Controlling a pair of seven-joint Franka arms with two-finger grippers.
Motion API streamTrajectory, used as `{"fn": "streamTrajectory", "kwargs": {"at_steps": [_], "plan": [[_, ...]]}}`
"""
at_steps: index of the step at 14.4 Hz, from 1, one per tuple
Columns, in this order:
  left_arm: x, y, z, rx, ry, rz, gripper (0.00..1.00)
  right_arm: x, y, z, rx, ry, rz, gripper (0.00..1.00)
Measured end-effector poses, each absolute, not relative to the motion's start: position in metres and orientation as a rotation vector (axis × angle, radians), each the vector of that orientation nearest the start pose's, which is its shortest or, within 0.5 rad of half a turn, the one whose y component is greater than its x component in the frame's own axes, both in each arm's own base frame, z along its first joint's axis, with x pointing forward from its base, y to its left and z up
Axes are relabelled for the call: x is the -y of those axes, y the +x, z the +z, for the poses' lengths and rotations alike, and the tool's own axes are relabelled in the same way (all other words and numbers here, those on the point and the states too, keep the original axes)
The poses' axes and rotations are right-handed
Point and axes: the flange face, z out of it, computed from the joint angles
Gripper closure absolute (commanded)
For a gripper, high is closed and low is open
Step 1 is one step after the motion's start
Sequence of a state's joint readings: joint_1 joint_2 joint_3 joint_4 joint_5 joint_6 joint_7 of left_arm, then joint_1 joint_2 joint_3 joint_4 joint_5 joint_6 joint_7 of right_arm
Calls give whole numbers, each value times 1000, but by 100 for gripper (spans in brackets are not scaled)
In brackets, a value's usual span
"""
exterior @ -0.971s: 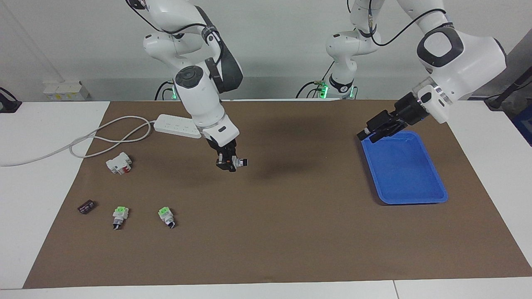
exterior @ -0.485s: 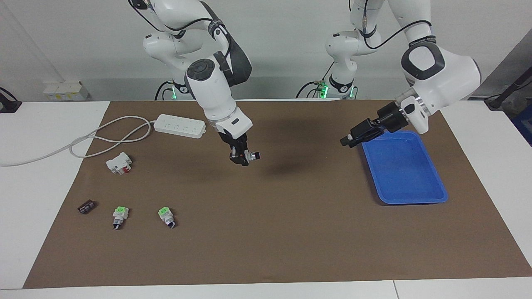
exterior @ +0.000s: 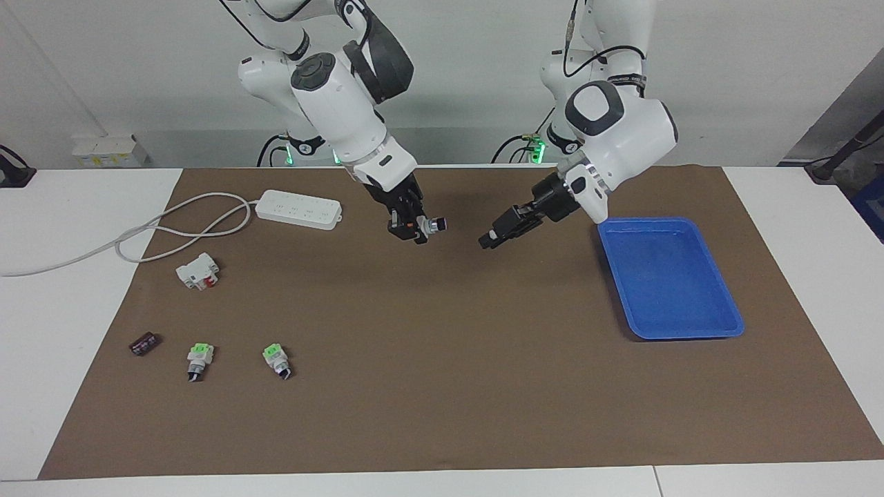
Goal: Turn and place switch with both arms
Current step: 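Carry the switch with the right gripper while the left gripper approaches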
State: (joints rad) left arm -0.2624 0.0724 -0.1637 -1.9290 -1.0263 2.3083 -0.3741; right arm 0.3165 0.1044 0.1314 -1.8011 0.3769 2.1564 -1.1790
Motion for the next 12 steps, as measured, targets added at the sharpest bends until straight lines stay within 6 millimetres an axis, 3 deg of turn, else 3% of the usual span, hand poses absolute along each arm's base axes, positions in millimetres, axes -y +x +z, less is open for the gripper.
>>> {"fn": "streamTrajectory", "kwargs": {"at_steps": [12], "plan": [[308,525,493,-643,2146,-191,64,-280,546,505,1871,-2110,-468,100]]}}
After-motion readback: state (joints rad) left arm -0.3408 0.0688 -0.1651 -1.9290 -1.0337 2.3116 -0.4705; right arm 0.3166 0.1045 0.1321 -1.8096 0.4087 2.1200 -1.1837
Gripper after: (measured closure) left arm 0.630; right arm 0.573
